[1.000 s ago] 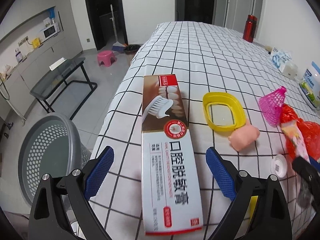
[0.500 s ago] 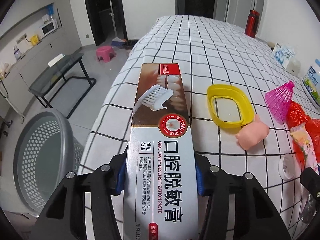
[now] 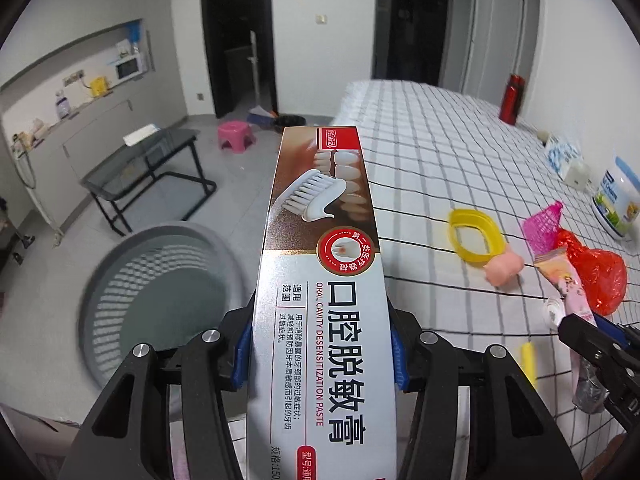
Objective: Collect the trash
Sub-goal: 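Carry box and wrapper over the basket and open both tools to drop them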
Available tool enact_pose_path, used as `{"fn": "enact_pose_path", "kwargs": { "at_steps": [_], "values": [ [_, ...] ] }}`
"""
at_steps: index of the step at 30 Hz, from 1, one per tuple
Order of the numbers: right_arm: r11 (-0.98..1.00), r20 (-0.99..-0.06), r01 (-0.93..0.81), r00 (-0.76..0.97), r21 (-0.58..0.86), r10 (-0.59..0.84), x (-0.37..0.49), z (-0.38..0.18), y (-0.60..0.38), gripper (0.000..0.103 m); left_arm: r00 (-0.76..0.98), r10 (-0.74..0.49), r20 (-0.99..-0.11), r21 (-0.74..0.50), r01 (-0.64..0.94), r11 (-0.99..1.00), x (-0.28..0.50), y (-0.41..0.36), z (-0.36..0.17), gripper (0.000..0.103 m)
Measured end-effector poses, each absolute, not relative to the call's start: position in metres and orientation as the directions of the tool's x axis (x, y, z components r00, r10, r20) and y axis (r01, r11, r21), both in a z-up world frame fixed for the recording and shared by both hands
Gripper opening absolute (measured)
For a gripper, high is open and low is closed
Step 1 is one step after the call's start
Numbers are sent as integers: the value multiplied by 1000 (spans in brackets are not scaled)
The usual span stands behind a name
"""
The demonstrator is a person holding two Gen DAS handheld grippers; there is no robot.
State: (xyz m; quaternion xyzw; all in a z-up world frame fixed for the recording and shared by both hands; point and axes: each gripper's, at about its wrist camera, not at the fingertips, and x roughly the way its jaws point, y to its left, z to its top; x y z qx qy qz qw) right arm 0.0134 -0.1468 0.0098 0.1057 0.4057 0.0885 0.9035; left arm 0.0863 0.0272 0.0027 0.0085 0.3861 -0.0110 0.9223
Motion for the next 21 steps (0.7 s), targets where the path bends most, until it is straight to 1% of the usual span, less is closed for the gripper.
{"fn": "enact_pose_path", "kwargs": {
  "at_steps": [7,14,18,21],
  "values": [
    [942,-695,-204,637,265,334,19,18,-74,31,733,90,-674,46,-80,996,55,104,21,50],
    [907,-689,-323,592,272,417,36,16,1,31,726,182,-664,76,-176,981,38,174,24,50],
    [886,-692,-383,565,263,450,50,16,39,31,713,204,-670,78,-206,975,36,201,19,50],
    [874,-700,-412,543,260,464,62,12,63,31,694,193,-693,60,-211,976,39,214,8,50]
  ]
}}
